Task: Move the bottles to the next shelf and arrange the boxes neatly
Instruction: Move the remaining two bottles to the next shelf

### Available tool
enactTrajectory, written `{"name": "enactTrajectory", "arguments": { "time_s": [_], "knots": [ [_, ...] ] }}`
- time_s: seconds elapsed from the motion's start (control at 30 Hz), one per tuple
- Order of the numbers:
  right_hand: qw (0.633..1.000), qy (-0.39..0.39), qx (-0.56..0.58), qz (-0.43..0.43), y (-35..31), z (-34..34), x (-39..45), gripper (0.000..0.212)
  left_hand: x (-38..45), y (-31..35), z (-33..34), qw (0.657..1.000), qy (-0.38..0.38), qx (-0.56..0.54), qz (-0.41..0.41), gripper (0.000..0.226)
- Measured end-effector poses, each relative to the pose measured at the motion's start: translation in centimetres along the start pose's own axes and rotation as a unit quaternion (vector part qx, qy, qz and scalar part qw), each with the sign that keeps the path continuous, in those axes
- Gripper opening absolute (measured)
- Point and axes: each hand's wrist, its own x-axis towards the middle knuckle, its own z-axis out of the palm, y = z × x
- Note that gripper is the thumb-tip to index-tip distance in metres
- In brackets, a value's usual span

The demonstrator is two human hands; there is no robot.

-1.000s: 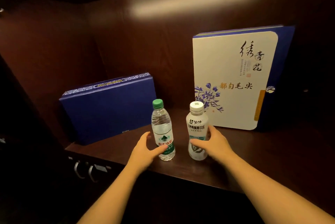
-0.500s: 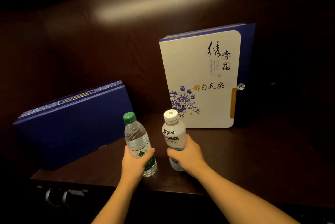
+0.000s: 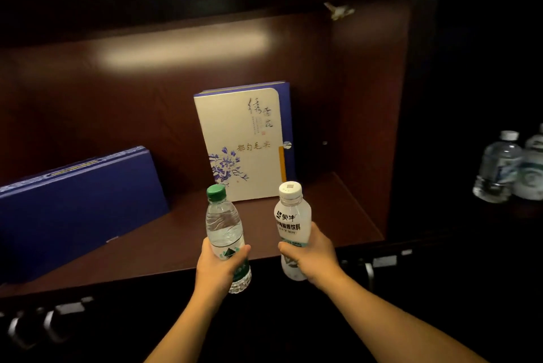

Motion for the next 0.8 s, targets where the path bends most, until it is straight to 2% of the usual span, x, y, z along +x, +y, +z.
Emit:
{"name": "enactTrajectory", "arguments": {
  "time_s": [0.27,0.5,0.63,0.8],
  "knots": [
    [0.994,0.097,-0.043,0.002,2.5,-13.0,-4.6,0.046,-6.2,2.9,13.0,0.991,-0.130,0.017,0.022,0.062],
    [0.985,0.165,-0.035,0.021,5.5,-24.8,-3.6,0.048,-8.4,4.7,26.3,0.976,-0.208,0.023,0.052,0.060],
    [0.982,0.184,-0.039,0.021,7.5,-31.8,-0.4,0.047,-8.5,5.4,34.5,0.973,-0.225,0.017,0.046,0.061],
    [0.981,0.180,-0.063,0.020,9.6,-38.4,5.6,0.047,-6.7,6.1,42.9,0.978,-0.205,0.013,0.031,0.061]
  ]
}}
